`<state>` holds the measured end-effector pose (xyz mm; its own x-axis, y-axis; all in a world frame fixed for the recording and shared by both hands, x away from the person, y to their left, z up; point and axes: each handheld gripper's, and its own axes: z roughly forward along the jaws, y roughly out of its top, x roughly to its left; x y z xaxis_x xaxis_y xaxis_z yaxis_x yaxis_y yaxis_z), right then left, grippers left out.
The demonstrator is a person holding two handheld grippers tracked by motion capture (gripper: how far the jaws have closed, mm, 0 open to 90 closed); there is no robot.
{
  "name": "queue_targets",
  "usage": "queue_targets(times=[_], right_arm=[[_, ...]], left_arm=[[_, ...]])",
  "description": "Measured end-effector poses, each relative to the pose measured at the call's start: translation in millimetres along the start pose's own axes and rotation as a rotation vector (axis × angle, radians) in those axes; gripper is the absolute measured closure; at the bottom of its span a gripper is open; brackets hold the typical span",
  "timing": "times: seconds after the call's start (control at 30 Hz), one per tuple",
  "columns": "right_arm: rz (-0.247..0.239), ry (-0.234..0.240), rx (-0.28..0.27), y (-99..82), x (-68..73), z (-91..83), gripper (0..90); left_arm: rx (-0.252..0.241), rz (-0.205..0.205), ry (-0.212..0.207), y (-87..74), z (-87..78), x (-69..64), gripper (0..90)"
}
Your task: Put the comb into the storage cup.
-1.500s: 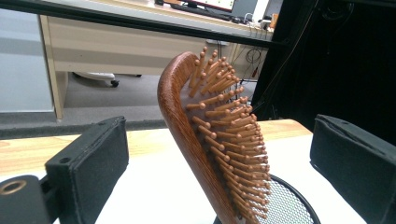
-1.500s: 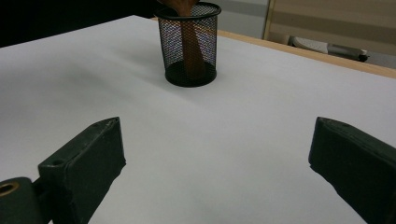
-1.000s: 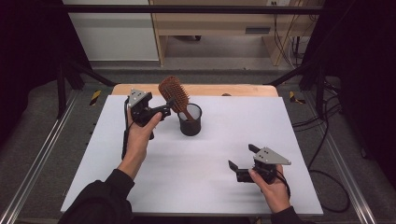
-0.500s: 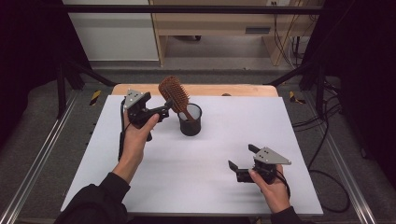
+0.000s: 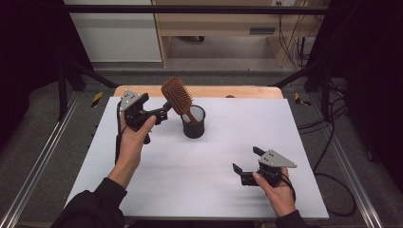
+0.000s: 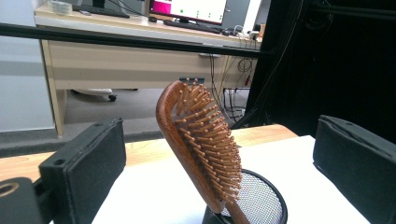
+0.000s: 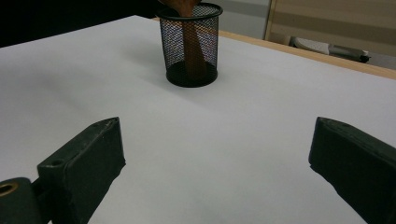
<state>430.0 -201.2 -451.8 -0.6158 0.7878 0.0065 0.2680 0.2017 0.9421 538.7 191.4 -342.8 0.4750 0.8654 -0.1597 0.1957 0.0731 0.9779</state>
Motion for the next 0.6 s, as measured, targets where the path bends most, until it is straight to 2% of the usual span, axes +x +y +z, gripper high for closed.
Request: queue_targets(times=[0.17,0.6], right_arm=[[-0.007,0.004,0.002,0.0,1.0,0.2,3.7],[-0.009,0.004,0.004,0.0,1.0,0.1,3.5]], left_arm=[[-0.003,-0.012,0.016,2.3,-3.8,6.0,2.6],[-0.012,0.011,0.047,10.8,-20.3,15.8,2.4]])
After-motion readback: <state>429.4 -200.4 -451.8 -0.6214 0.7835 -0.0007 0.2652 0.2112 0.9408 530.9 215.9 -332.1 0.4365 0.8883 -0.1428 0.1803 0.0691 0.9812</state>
